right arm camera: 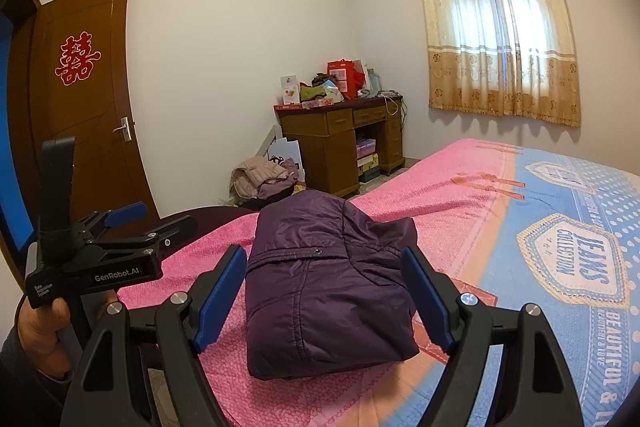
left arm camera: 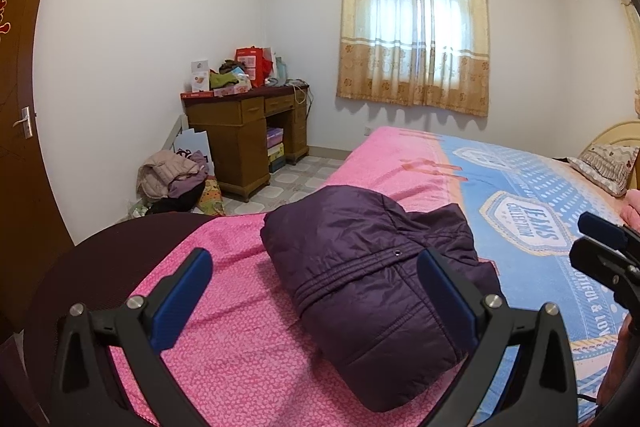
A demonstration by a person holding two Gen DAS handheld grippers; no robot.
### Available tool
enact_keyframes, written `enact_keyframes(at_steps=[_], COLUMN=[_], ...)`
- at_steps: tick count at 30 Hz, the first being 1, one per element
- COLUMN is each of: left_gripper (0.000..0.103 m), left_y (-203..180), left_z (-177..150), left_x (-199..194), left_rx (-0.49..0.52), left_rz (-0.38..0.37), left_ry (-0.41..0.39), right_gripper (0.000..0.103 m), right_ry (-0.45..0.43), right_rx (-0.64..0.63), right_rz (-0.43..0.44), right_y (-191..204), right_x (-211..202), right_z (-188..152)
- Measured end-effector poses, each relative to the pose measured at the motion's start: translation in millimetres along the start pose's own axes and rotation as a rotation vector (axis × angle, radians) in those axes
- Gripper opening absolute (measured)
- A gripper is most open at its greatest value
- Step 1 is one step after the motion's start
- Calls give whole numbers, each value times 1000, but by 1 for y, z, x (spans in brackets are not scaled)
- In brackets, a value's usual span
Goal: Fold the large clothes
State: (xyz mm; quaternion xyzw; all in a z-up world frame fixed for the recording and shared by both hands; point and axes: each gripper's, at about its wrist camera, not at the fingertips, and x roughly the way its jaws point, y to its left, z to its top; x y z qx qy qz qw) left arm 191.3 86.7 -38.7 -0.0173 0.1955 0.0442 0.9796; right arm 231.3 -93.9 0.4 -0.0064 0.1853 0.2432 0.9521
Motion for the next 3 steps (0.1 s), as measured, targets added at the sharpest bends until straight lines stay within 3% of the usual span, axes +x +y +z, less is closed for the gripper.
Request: enact_keyframes(at_steps=[3], left_gripper=[103], left_y=[-2], left_z=[-1], left_x=[1], left_rx=[6], left_rz=[-1], left_ry=[-5], right_gripper=[80], right_ry=[5], right_rx=[0], right_rz=[1], right_y=[0], right_x=[1], right_z=[-1])
